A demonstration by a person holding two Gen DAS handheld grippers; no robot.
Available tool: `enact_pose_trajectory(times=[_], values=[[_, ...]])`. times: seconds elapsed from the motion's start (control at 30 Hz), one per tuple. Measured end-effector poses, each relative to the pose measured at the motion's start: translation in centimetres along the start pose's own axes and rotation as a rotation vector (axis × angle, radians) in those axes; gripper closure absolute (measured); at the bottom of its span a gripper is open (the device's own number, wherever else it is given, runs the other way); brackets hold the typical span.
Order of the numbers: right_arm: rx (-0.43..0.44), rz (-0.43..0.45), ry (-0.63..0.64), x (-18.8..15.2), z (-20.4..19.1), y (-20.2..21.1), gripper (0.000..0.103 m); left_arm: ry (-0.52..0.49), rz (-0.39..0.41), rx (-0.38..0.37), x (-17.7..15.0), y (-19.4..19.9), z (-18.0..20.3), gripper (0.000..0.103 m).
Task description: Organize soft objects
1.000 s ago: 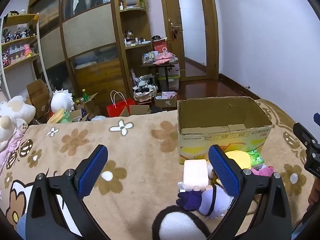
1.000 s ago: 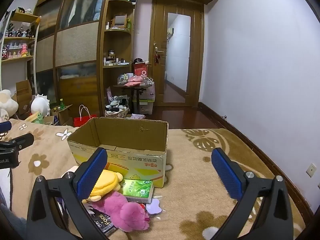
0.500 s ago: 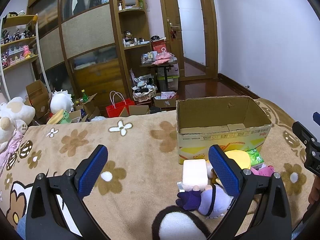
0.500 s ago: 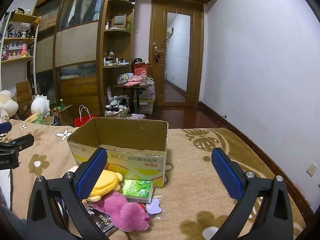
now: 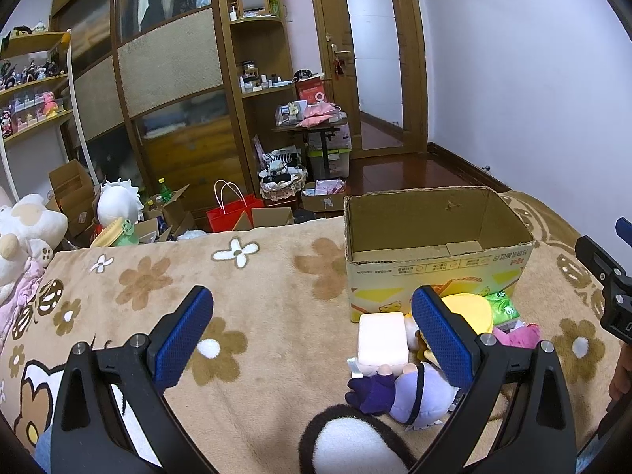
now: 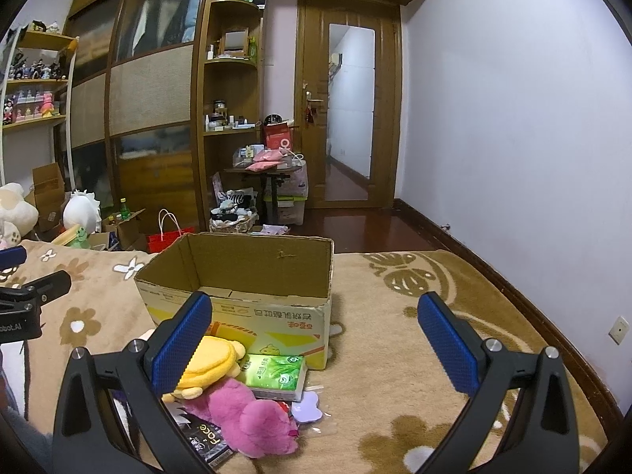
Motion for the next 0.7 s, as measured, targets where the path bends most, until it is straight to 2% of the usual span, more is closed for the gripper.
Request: enact_pose_trajectory(times=[0.7], values=[[0.006,-0.009,0.001,-0.19,-0.06,-0.18,0.000,0.000,0.000,-0.002,-0.09,-0.04,-0.03,0.003]])
Point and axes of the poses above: each gripper's, at about its wrist camera, not at the fingertips, and y roughly against the way its jaws point, z to its right, x to its top, the point moved 4 cm from there along -y, roughly the way its jaws point, and after that the axes turned 13 degrees about -y, right-handed, at the moved point
